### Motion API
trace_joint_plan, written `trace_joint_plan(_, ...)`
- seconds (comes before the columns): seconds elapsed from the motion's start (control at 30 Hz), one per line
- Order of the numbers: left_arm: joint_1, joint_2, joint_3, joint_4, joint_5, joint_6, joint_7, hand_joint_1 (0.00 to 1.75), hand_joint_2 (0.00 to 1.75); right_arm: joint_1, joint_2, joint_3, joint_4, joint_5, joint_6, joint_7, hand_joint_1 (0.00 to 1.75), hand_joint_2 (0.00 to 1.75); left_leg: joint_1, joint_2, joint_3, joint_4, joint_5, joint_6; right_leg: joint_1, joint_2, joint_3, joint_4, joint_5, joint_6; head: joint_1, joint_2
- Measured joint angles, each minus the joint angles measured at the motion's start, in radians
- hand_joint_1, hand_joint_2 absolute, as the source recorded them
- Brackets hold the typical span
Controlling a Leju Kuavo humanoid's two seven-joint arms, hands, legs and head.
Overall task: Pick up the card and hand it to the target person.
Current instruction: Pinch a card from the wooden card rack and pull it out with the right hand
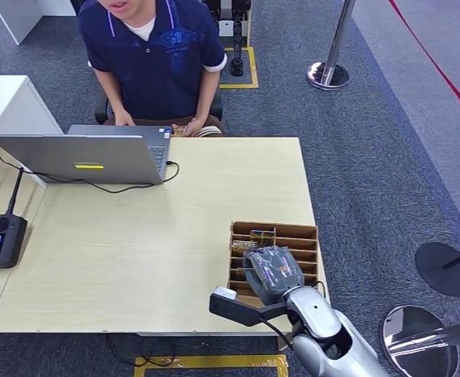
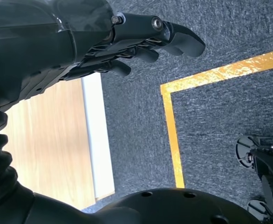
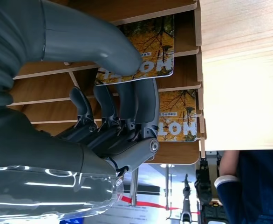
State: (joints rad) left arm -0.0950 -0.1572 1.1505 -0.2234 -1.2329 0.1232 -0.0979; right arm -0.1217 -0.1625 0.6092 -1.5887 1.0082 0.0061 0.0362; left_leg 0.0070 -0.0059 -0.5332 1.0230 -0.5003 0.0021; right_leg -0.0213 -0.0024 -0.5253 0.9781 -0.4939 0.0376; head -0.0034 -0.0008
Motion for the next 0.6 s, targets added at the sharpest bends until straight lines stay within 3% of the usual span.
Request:
trace_joint_plan(0.5, 0.0, 0.0, 0.0, 0.0, 0.0, 0.0, 0.0, 0.0, 1.75, 0.0, 0.0, 0.0, 0.001, 0.0, 0.0, 0.0, 1.3, 1.75, 0.0, 0.0, 0.0, 0.0, 0.0, 0.0, 0.0, 0.0, 0.0, 0.0, 0.0, 0.0, 0.0, 0.0)
trace_joint_plan(0.57, 0.0, 0.0, 0.0, 0.0, -0.001, 0.0, 0.0, 0.0, 0.87, 0.0, 0.0, 0.0, 0.002, 0.0, 0.0, 0.0, 1.41, 1.75, 0.0, 0.0, 0.0, 0.0, 0.0, 0.0, 0.0, 0.0, 0.0, 0.0, 0.0, 0.0, 0.0, 0.0)
trace_joint_plan(0.6, 0.0, 0.0, 0.0, 0.0, -0.002, -0.001, -0.003, 0.0, 0.87, 0.0, 0.0, 0.0, 0.003, -0.001, 0.0, 0.0, 1.48, 1.75, 0.0, 0.0, 0.0, 0.0, 0.0, 0.0, 0.0, 0.0, 0.0, 0.0, 0.0, 0.0, 0.0, 0.0)
